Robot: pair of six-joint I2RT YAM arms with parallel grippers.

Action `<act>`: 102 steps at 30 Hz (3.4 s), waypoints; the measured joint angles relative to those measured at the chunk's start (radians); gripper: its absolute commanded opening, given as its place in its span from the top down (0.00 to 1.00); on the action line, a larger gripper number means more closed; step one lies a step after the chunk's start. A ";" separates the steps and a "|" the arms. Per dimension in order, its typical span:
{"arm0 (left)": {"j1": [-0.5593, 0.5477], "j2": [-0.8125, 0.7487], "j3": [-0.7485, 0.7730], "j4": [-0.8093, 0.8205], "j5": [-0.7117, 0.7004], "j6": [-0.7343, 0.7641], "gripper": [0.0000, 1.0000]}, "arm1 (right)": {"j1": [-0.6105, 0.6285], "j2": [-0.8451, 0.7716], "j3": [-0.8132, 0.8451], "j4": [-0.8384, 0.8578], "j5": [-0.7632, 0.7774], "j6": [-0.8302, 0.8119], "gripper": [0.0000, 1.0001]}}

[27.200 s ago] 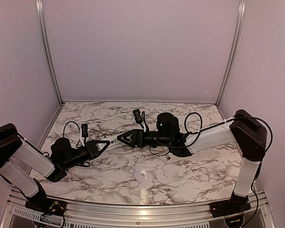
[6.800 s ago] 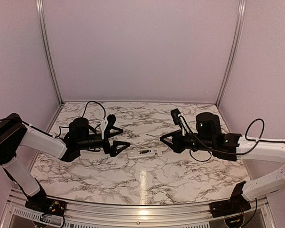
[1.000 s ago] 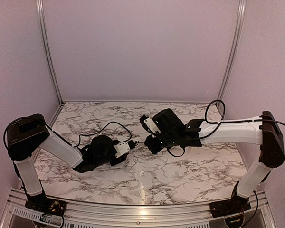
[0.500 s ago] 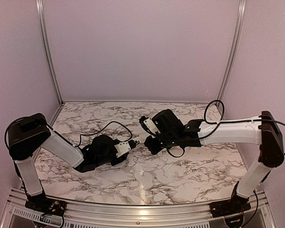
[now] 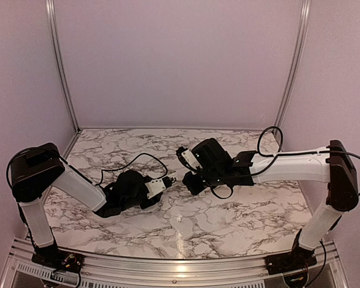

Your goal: Unload the batteries from the remote control

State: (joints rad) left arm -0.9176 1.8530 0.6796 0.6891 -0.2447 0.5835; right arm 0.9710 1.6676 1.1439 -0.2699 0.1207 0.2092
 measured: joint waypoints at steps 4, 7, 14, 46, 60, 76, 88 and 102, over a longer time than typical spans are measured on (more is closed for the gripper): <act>0.000 0.000 0.001 0.000 0.000 0.000 1.00 | 0.000 0.010 0.000 0.000 0.008 0.000 1.00; 0.000 0.000 0.004 -0.008 0.000 0.000 1.00 | 0.001 0.018 0.000 0.000 0.009 0.001 1.00; -0.001 0.000 0.005 -0.020 0.000 0.000 1.00 | 0.002 0.026 0.000 0.000 0.009 0.003 1.00; -0.007 0.021 0.024 -0.061 0.000 0.004 1.00 | 0.003 0.053 0.000 0.008 0.027 0.008 1.00; -0.007 0.023 0.024 -0.089 -0.017 0.004 1.00 | 0.003 0.096 0.000 0.048 0.004 0.026 1.00; -0.007 0.028 0.027 -0.087 -0.034 0.005 1.00 | 0.010 0.137 0.052 0.012 0.045 0.026 1.00; -0.011 0.040 0.043 -0.089 -0.034 0.005 1.00 | 0.015 0.131 0.052 -0.008 0.080 0.026 1.00; -0.011 0.040 0.056 -0.111 -0.037 0.000 1.00 | 0.031 0.153 0.077 -0.018 0.116 0.045 1.00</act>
State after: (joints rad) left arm -0.9283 1.8931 0.7353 0.5785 -0.2817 0.5838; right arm 1.0023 1.8206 1.2213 -0.2874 0.2363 0.2539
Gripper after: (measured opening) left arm 0.532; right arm 0.097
